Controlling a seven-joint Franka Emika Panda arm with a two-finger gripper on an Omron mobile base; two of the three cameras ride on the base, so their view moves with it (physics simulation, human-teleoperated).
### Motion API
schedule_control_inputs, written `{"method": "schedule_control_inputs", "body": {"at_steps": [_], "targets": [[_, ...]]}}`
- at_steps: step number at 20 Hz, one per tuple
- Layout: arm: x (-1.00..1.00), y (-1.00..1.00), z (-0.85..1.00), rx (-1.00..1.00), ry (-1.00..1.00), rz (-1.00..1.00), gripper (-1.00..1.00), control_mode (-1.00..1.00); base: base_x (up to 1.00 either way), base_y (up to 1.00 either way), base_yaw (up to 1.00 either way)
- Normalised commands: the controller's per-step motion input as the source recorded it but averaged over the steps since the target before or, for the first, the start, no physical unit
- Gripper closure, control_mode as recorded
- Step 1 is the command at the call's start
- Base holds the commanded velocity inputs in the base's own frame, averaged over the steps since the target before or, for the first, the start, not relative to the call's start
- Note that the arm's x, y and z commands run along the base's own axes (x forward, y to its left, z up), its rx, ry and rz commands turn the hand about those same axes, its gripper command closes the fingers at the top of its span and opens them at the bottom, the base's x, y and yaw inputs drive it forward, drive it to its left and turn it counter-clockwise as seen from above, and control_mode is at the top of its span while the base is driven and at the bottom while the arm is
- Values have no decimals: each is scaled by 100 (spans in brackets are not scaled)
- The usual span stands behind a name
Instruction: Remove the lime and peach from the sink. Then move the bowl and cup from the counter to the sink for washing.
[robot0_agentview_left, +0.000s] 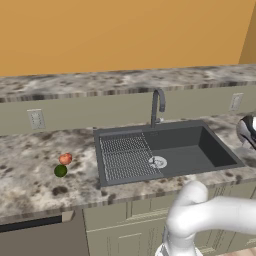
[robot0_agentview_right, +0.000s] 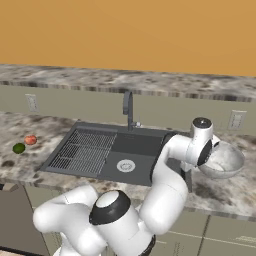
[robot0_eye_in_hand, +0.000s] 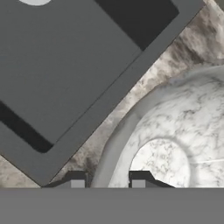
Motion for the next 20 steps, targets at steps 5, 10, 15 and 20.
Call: {"method": "schedule_control_inputs", "body": {"at_steps": [5,10,15,20], "targets": [[2,41,12,0,0,18,100,-100,0,0,0],[5,41,13,0,0,17,100,-100,0,0,0],[1,37,8,0,0,16,100,-100,0,0,0],[7,30,8,0,0,11,100,-100,0,0,0]]}}
